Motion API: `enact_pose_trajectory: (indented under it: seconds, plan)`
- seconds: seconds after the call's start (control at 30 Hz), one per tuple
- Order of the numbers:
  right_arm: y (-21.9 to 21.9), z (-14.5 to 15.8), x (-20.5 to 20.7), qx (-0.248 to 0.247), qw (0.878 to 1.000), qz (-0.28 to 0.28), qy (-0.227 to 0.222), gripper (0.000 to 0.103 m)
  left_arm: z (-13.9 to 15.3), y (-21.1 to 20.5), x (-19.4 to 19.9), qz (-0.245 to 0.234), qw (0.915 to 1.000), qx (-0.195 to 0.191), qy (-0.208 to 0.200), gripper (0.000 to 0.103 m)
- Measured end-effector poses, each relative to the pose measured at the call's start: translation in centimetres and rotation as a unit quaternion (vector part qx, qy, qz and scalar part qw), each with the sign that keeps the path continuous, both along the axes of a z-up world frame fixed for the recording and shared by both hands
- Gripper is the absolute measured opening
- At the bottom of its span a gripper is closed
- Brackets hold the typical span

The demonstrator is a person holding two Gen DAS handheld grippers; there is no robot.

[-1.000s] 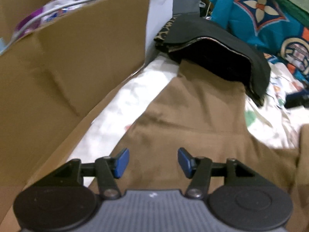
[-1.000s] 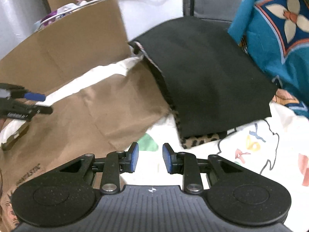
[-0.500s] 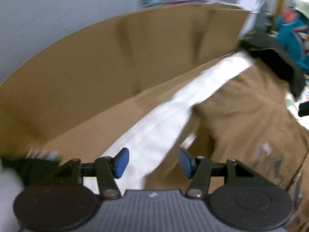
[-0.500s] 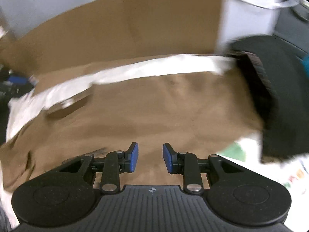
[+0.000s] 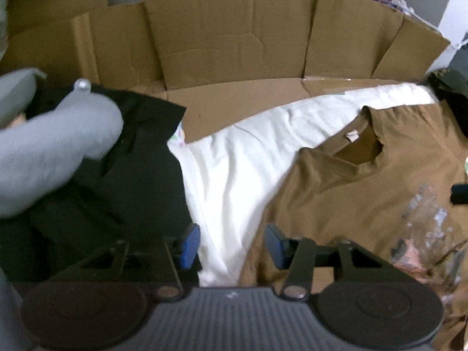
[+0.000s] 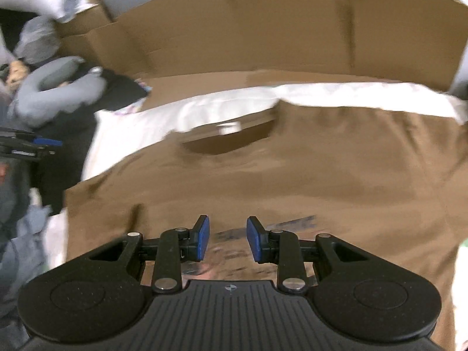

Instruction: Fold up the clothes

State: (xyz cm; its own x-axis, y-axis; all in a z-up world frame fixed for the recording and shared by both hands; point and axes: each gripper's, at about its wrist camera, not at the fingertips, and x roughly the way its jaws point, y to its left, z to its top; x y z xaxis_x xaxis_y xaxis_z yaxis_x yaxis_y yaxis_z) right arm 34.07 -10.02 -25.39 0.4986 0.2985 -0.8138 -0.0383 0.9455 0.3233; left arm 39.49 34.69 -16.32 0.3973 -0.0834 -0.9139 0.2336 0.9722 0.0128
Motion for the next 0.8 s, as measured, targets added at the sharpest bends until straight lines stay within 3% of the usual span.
enact_pose_trajectory:
  seconds: [0.07,0.37,0.4,0.43,0.5,0.8]
  plan:
    - [1.2,0.0,-0.5,0.016,1.0,0.014,0.001,0.04,0.0,-0.5,-1.0,-0.001,1.0,-0.008,-0.002,0.052]
    - [7.3,-3.3,-4.8,0.05,0.994,0.092,-0.011,0.04,-3.7,-4.7,-4.8,-0.024,0.9979,-0.053,0.03,0.049]
    - [8.0,-3.6,-5.2,0.056,0.994,0.098,-0.012,0.04,-4.1,-5.0,-5.1,-0.028,0.9974,-0.056,0.035,0.044]
    - [8.7,-3.8,-5.5,0.061,0.993,0.104,-0.013,0.04,-4.4,-5.4,-5.4,-0.032,0.9969,-0.059,0.041,0.032]
    - [10.0,-4.1,-5.9,0.067,0.991,0.116,-0.015,0.04,-5.0,-5.9,-6.0,-0.047,0.9946,-0.072,0.058,0.023]
    - [12.8,-5.2,-6.1,0.082,0.987,0.135,-0.008,0.04,-7.0,-7.2,-6.9,-0.08,0.9868,-0.105,0.094,0.024]
